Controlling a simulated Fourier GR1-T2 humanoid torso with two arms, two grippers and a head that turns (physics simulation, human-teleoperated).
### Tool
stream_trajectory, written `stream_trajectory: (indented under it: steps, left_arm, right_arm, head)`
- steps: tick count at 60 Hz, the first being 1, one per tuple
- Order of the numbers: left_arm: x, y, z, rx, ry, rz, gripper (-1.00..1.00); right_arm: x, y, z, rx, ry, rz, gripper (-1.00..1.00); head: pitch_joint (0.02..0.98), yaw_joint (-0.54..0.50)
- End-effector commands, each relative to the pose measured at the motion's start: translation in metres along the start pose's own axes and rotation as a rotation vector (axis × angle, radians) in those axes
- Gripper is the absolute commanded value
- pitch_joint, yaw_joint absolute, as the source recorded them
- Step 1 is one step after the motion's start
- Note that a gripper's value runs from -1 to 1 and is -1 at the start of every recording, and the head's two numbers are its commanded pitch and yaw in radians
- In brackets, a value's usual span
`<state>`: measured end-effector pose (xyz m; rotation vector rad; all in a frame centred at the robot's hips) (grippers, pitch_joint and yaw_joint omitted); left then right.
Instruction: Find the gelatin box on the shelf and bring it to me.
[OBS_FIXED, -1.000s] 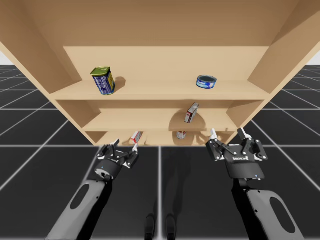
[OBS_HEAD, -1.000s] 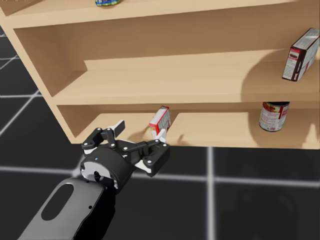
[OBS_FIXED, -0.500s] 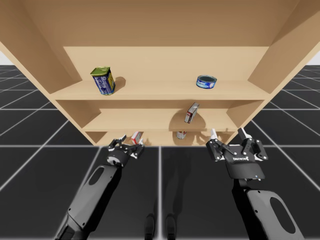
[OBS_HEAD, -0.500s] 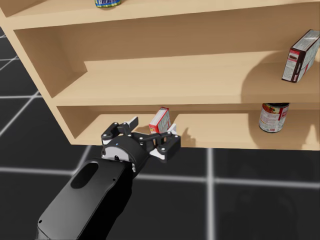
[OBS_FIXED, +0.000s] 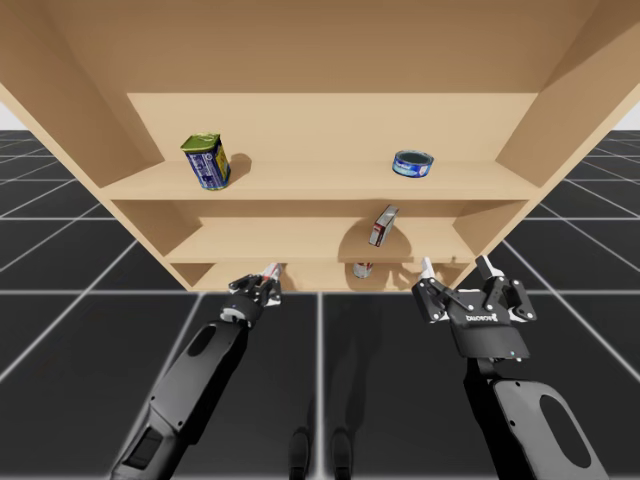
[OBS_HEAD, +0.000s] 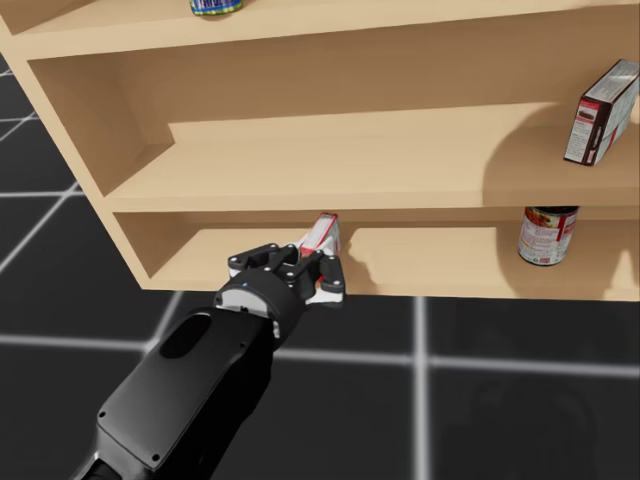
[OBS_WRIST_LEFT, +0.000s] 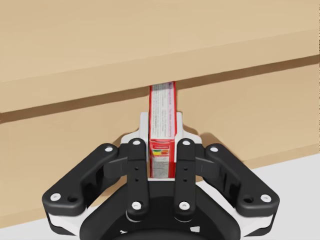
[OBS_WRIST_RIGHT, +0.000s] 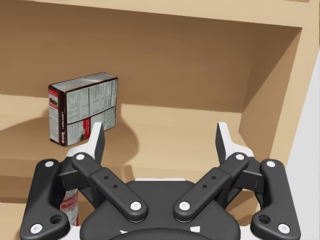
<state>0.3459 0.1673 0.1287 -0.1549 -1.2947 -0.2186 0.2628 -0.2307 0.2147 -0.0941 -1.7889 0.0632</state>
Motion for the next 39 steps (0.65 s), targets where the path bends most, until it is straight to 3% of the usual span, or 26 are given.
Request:
stream_trajectory:
  steps: [1,14,25,39]
  left_arm:
    - [-0.007,-0.001,0.000,-0.027,0.020,-0.009,0.94]
    - [0.003,-0.003,0.012,-0.038,-0.014,-0.002,0.97]
    - [0.017,-0.001,0.051,-0.044,-0.054,-0.021,0.96]
    - [0.015,0.007,0.103,-0.067,-0.046,-0.053,0.98]
  right_arm:
    - [0.000,0.000,0.000,-0.001,-0.002,0.001,-1.00]
    - [0.001,-0.001,0.000,-0.003,-0.003,-0.001,-1.00]
    - [0.001,-0.001,0.000,-0.005,-0.005,-0.003,-1.00]
    - [0.000,-0.002,-0.001,-0.007,-0.011,0.005,-1.00]
  head:
    - [0.744,0.20]
    - [0.742,0.20]
    - [0.736,0.20]
    - [0.730,0.19]
